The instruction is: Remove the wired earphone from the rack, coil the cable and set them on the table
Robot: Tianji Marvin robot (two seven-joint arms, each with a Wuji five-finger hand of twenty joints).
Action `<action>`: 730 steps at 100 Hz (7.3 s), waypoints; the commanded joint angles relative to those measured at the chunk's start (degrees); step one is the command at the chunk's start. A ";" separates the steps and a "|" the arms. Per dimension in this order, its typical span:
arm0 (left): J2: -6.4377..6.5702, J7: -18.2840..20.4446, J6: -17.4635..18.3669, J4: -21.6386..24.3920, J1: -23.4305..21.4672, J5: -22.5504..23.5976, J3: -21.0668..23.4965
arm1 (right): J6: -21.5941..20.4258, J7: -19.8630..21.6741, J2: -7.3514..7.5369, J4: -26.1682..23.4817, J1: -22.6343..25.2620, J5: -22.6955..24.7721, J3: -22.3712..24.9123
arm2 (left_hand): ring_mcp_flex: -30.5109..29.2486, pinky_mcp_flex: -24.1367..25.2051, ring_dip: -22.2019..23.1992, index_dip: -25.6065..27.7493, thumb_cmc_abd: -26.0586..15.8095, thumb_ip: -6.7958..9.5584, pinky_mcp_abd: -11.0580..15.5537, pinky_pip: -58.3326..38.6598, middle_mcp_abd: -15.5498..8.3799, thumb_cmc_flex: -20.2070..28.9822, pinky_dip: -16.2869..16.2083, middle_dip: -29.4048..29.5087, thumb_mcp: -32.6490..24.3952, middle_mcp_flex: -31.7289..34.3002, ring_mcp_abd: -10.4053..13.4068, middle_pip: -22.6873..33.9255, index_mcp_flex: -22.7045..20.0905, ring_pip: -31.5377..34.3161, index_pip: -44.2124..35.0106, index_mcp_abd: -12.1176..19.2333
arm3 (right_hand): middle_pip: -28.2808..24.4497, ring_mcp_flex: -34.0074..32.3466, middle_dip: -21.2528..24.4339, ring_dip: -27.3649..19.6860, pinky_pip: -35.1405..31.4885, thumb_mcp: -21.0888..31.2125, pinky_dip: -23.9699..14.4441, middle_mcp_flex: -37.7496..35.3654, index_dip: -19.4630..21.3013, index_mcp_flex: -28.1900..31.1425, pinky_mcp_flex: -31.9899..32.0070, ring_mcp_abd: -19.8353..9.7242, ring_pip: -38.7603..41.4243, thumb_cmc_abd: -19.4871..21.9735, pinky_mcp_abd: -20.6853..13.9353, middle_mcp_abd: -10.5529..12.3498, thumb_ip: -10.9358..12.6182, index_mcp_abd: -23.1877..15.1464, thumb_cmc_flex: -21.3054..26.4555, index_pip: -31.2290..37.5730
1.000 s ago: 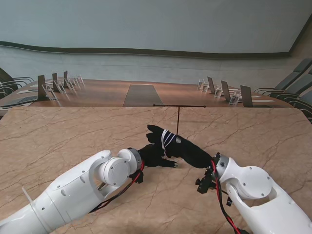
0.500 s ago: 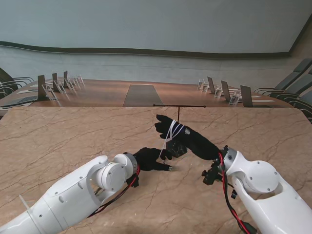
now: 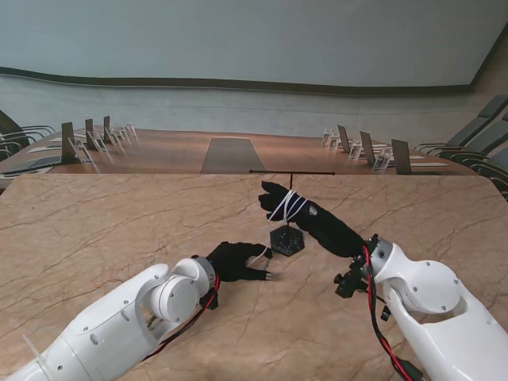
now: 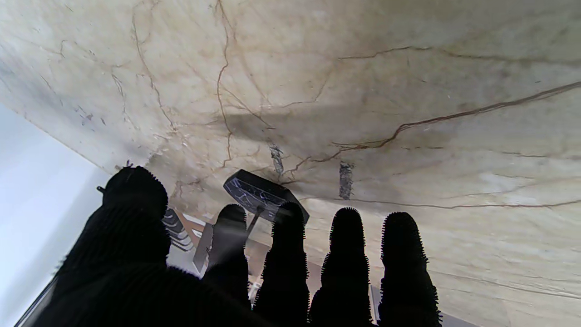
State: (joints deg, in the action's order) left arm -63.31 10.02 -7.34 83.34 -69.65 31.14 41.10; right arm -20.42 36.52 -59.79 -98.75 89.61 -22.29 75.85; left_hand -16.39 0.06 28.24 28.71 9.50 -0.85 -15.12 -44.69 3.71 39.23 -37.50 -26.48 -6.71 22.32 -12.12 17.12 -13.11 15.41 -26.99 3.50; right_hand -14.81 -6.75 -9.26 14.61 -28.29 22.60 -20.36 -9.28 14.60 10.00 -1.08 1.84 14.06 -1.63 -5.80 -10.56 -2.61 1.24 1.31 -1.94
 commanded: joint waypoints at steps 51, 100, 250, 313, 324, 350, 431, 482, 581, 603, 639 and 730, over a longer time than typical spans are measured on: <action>1.29 0.99 0.48 4.18 -5.48 4.10 5.81 | 0.47 -1.82 -0.37 -0.36 1.61 1.16 1.18 | 2.85 -0.43 -5.08 -1.56 1.27 -0.64 -2.96 2.22 0.22 -0.96 8.37 3.50 3.99 -3.15 1.19 -1.89 0.84 -2.01 3.18 -1.73 | 0.20 0.06 -0.11 -0.55 -2.09 -0.07 1.63 -0.26 2.26 -1.42 0.30 1.09 0.74 -0.46 1.91 -0.23 -1.97 -5.52 -0.53 0.52; 1.81 -1.62 2.63 9.75 -13.72 9.13 14.90 | 1.85 -3.99 -0.63 0.90 3.35 3.89 2.40 | 2.18 0.87 -3.59 -1.74 -0.35 -0.62 -0.82 3.60 2.70 -1.27 7.79 2.87 4.13 -2.47 2.66 -1.40 1.27 -1.78 2.65 -2.57 | 0.38 0.00 -0.04 -0.48 -2.02 -0.12 2.02 -0.21 3.49 -1.52 0.42 1.52 0.67 -0.40 2.30 -0.03 -1.90 -6.09 -0.44 0.56; 0.28 -4.25 5.29 15.71 -13.39 0.65 16.71 | 10.01 -8.66 -2.13 6.45 2.17 7.15 -1.90 | -10.86 -11.82 29.92 -1.47 -7.78 -0.18 4.21 -33.33 4.31 -0.35 -15.16 -25.72 6.69 7.74 -2.22 19.56 3.13 38.77 2.82 -5.33 | 0.66 0.01 0.01 -0.30 -0.84 -0.42 1.51 -0.36 9.11 -1.72 0.44 0.62 0.45 -1.02 1.83 0.66 -1.84 -14.64 0.45 0.75; -0.85 -4.91 6.70 15.48 -13.19 -9.36 15.70 | 12.03 -8.93 -2.38 7.29 0.41 7.38 -2.49 | -26.07 -33.35 36.19 -1.50 -12.33 -1.15 1.41 -52.73 5.93 -5.67 -30.17 -34.57 7.72 21.62 -7.67 31.77 2.42 60.01 1.62 -7.33 | 0.52 -0.11 -0.03 -0.42 -0.56 -0.45 1.04 -0.35 9.09 -1.69 0.42 0.35 -0.76 -1.08 1.70 0.62 -1.82 -14.23 0.52 0.52; -0.97 -4.87 7.24 15.33 -13.20 -10.73 15.59 | 12.25 -8.88 -2.40 7.42 -0.05 7.41 -2.73 | -28.84 -37.10 36.17 -1.65 -12.16 -1.28 1.21 -56.13 5.46 -7.14 -29.67 -35.77 7.83 24.09 -7.60 33.87 2.35 62.96 1.23 -8.02 | 0.47 0.10 -0.06 -0.36 -0.54 -0.42 0.99 -0.35 9.09 -1.71 0.39 0.32 -0.69 -1.02 1.69 0.56 -1.81 -14.09 0.54 0.53; -1.30 -4.81 7.47 14.84 -13.21 -13.94 14.90 | 12.96 -9.17 -2.59 7.88 -1.07 7.36 -3.54 | -35.22 -45.54 34.63 -2.29 -11.32 -1.24 2.04 -64.55 3.13 -7.27 -23.46 -37.99 7.43 29.43 -5.93 38.58 2.85 69.18 0.16 -9.06 | 0.55 0.12 -0.01 -0.41 -0.47 -0.47 0.89 -0.28 8.82 -1.73 0.40 0.26 -0.76 -1.12 1.63 0.58 -1.82 -13.70 0.52 0.35; -2.82 -6.89 5.71 11.39 -9.26 -16.96 10.50 | 13.09 -10.19 -3.32 9.73 -3.67 5.63 -6.58 | -49.60 -63.08 28.91 -2.35 -8.27 -0.63 3.52 -75.28 -9.70 -4.74 -11.89 -47.08 6.46 43.18 -0.06 55.49 1.90 80.57 -6.14 -11.28 | 0.90 0.21 0.14 -0.28 -0.40 -0.57 0.70 -0.33 5.60 -1.47 0.43 0.15 -1.16 -1.05 1.46 0.70 -1.87 -13.58 0.74 -0.17; -4.09 -7.88 4.20 8.65 -5.39 -18.50 6.28 | 12.40 -9.47 -3.47 9.32 -4.87 3.59 -7.84 | -48.03 -61.05 29.87 -0.98 -2.26 0.14 2.87 -75.28 -10.98 3.97 -9.20 -47.82 -2.66 42.70 -0.34 55.56 -0.02 78.64 -9.86 -10.86 | 1.58 0.37 0.46 -0.56 -0.15 -0.53 0.76 -0.18 2.06 -1.26 0.68 -0.01 -1.83 -0.93 0.98 0.34 -1.90 -10.12 0.55 -0.92; -8.77 -19.24 2.25 3.63 -1.14 -18.08 2.04 | 9.65 -10.56 -2.96 4.83 -3.78 5.07 -11.58 | -48.14 -59.53 29.04 5.52 10.78 -3.13 1.74 -75.26 -11.07 16.53 -5.52 -46.56 -14.98 42.95 -1.06 56.83 -13.22 77.13 -33.32 -2.93 | 14.40 1.94 6.09 -1.49 3.95 0.13 -0.84 0.64 -8.91 -0.45 4.26 -3.30 -12.52 -0.65 -2.75 3.47 -2.29 -4.14 0.02 -1.17; -9.34 -21.22 2.84 3.13 -1.17 -18.02 2.16 | 9.54 -11.42 -2.90 4.85 -3.72 6.80 -12.23 | -48.57 -59.31 28.88 3.76 16.21 -3.49 1.74 -75.14 -9.09 14.62 -5.47 -46.44 -25.24 44.90 -0.34 58.74 -25.56 77.59 -26.20 2.67 | 13.98 1.98 5.83 -1.36 4.13 0.12 -1.15 0.76 -8.95 -0.50 4.20 -3.45 -12.35 -0.62 -2.85 3.56 -2.29 -4.33 0.03 -0.55; -9.82 -25.95 3.88 2.07 -2.05 -14.67 3.15 | 9.33 -12.65 -2.89 4.79 -2.46 8.33 -12.04 | -42.35 -50.71 32.78 22.25 26.96 -6.91 1.80 -68.36 -10.06 4.54 -16.22 -48.72 -52.04 42.02 0.35 60.74 -30.57 75.46 -28.38 -1.25 | 14.25 2.12 5.96 -1.39 4.61 0.00 -1.59 0.85 -8.66 -0.57 4.32 -3.81 -12.73 -0.41 -3.22 3.83 -2.31 -4.32 -0.16 -0.16; -9.96 -29.83 2.77 3.38 -5.97 -14.71 7.24 | 6.67 -17.48 -3.33 7.27 -0.54 13.24 -7.98 | -46.71 -58.46 30.50 24.68 27.08 -9.43 2.17 -74.10 -11.41 3.84 -8.23 -47.44 -55.36 44.45 0.34 63.48 -29.93 78.19 -32.43 -6.95 | 16.92 2.32 7.28 -5.45 10.99 0.55 -4.59 2.18 5.80 -1.59 3.75 -6.65 -14.94 -0.88 -5.65 6.81 -2.21 -0.67 0.04 0.43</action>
State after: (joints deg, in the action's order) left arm -73.17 -19.79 -4.28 86.28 -75.43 16.65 48.26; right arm -13.50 18.79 -62.95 -91.30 88.55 -9.07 68.06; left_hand -62.31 -56.01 59.15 52.53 38.75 -12.91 -14.75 -104.15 -3.22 40.07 -46.21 -73.72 -57.35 67.33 -11.30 77.90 -44.89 89.62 -61.31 -2.65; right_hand 1.12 -5.48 -2.36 10.02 -18.65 22.65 -23.45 -6.07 17.29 4.04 2.11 -2.88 -0.05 -1.49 -9.95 -7.25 -2.61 2.28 1.50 -9.11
